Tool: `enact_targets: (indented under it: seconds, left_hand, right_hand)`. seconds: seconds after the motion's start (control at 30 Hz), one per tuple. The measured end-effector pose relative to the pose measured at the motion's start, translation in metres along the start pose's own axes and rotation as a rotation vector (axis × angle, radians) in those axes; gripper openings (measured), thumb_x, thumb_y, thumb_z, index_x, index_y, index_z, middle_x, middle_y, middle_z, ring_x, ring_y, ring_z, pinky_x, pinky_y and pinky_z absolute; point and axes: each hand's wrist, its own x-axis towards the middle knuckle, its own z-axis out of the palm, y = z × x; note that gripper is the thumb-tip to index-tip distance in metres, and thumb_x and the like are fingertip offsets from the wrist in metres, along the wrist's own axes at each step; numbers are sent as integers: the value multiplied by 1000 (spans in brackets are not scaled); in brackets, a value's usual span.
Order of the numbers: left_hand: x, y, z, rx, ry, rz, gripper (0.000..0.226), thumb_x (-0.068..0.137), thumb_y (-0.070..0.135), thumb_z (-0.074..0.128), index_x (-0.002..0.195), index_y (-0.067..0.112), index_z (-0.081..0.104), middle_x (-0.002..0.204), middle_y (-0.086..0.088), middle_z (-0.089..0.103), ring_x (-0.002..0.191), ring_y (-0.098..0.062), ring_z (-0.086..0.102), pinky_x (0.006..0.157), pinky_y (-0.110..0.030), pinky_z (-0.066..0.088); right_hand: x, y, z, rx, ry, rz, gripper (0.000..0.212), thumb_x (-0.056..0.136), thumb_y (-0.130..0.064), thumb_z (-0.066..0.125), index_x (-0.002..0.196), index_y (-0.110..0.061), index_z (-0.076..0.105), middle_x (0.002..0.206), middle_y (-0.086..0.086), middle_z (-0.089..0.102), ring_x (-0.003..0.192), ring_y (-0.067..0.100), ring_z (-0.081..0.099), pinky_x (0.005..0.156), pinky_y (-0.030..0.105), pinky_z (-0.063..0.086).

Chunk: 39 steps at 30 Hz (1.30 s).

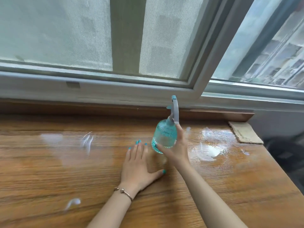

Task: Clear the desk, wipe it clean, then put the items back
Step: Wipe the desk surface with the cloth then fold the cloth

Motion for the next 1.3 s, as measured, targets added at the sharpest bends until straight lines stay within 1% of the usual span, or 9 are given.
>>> enact_targets:
  seconds: [0.2,0.47,0.63,0.8,0.9,1.0,1.07,1.17,1.3]
  left_hand:
    - [1,1,-2,32,-16,1,119,66,96,16,156,19,0,162,-4,-10,148,-18,-15,120,-42,-5]
    - [-1,-1,0,39,-39,3,118,67,97,12,155,20,-4,162,-6,-13,148,-19,-17,120,-43,-5]
    - [0,-1,-3,53,-54,-2,117,67,96,12,155,21,-5,162,-6,-12,148,-19,-17,120,-43,-6]
    - [-2,-1,-4,74,-54,6,112,70,94,11,155,23,-4,162,-3,-9,149,-17,-14,121,-42,-4]
    - [-5,-1,-6,100,-42,66,96,77,88,10,154,32,-6,162,6,-9,148,-15,-15,120,-43,-6]
    - [5,37,-12,144,-70,289,78,86,79,13,152,40,-1,161,9,-10,145,-12,-21,119,-43,-10]
    - [15,85,-11,82,-63,383,80,87,78,16,153,36,0,161,9,-10,147,-13,-17,120,-43,-10]
    - [35,144,2,-34,-79,255,92,87,78,19,155,22,-6,161,2,-12,148,-15,-13,120,-39,-8]
    - [32,161,39,36,-75,30,107,82,83,18,149,8,-19,159,-11,-19,146,-21,-20,120,-40,-9]
  right_hand:
    - [42,2,15,48,58,-5,102,65,-20,86,139,-49,23,144,-14,43,126,12,48,100,37,47]
    - [73,10,24,70,41,7,101,69,-16,86,142,-46,22,143,-21,34,131,14,43,105,42,45]
    - [75,9,21,64,-23,11,109,69,-17,86,142,-50,13,151,-9,34,132,19,45,101,47,47]
    - [42,27,-12,44,-123,116,129,67,-23,89,151,-32,-8,157,9,20,144,16,24,114,37,25]
    - [10,61,-62,14,-113,189,107,72,-24,86,151,-26,13,152,5,28,139,13,28,113,39,28]
    - [4,100,-122,-142,-47,220,64,78,-35,78,135,-26,50,145,3,40,137,16,34,113,45,32]
    - [12,122,-160,-220,6,275,39,85,-27,74,122,-25,62,145,9,42,140,20,32,113,35,25]
    - [30,150,-207,-252,56,299,31,87,-23,72,117,-24,65,143,11,46,138,22,36,106,27,24]
    - [64,194,-255,-398,-40,319,45,83,-30,75,126,-25,62,150,7,40,140,21,34,110,30,24]
